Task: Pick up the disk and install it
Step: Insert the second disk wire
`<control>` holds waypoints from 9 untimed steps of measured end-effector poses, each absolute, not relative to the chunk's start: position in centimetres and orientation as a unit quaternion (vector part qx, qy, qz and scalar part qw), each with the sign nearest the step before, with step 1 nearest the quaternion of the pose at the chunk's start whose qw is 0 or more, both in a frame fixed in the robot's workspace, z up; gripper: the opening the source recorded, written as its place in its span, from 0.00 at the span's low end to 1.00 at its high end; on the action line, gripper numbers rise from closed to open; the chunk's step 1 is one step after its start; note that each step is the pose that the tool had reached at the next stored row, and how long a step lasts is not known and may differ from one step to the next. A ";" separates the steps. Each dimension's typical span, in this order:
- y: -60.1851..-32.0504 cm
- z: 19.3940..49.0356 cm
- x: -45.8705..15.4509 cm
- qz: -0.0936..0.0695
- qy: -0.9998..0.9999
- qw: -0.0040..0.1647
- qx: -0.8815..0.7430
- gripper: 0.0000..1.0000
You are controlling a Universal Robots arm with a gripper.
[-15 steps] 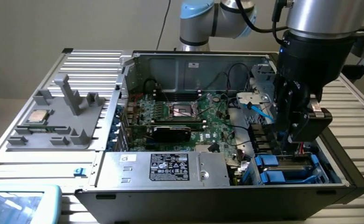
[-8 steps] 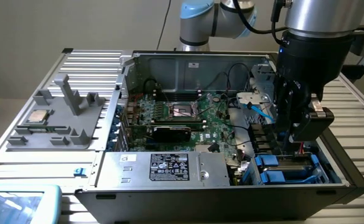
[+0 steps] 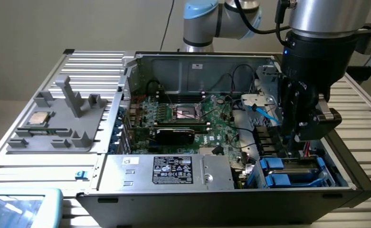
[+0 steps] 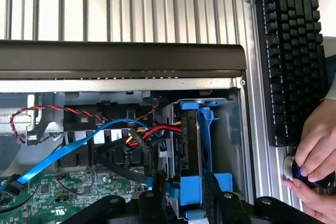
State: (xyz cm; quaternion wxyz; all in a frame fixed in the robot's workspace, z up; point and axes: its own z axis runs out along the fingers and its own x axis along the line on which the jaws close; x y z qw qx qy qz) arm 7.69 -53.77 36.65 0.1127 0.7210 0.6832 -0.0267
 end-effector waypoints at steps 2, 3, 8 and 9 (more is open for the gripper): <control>-53.8 36.7 7.7 -0.026 0.685 0.113 0.720 0.41; -53.8 36.7 7.7 -0.026 0.685 0.113 0.719 0.41; -53.7 36.6 7.7 -0.025 0.688 0.114 0.716 0.41; -53.7 36.6 7.7 -0.024 0.689 0.114 0.716 0.38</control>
